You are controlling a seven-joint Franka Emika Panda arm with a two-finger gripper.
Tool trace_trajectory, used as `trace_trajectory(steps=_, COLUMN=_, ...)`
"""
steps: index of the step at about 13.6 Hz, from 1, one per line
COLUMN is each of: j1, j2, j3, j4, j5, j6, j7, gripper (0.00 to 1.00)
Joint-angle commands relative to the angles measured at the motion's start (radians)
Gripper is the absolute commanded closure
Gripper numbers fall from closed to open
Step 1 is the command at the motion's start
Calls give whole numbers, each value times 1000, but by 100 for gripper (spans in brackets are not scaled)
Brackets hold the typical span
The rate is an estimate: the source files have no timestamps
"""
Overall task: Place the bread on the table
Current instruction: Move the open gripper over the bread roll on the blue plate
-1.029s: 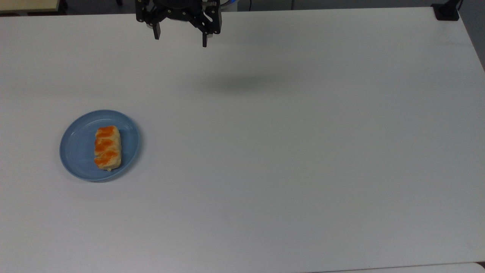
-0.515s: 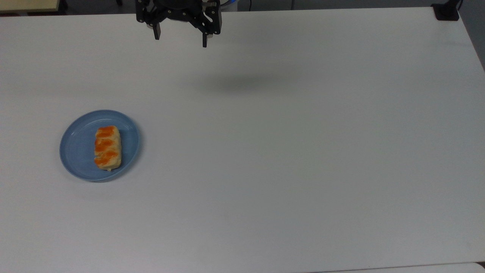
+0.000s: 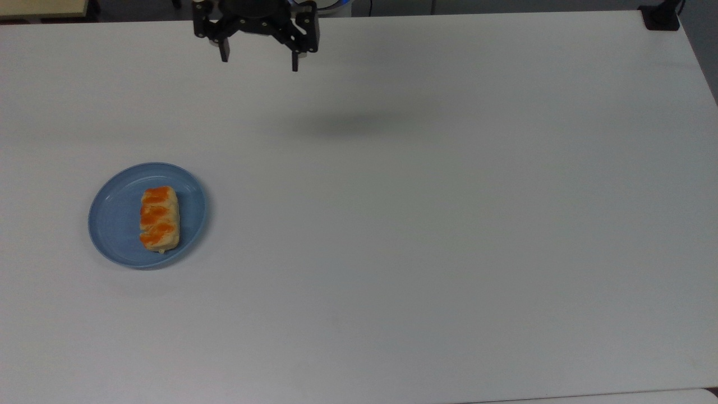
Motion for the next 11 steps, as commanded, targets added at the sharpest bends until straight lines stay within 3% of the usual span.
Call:
trace_trajectory(steps=1, j1=-75, j2=34, j3=-8, j4=-11, j5=9, j6=47, j7=-128, gripper=0)
trace_trajectory(steps=6, j1=-213, j2=213, j3=-9, j4=-9, j5=6, j6=237, j7=-280, gripper=0)
trace_trajectory(steps=11, j1=-273, j2=352, j3=-9, j4=-6, j5=-8, j6=419, j7=-311, gripper=0)
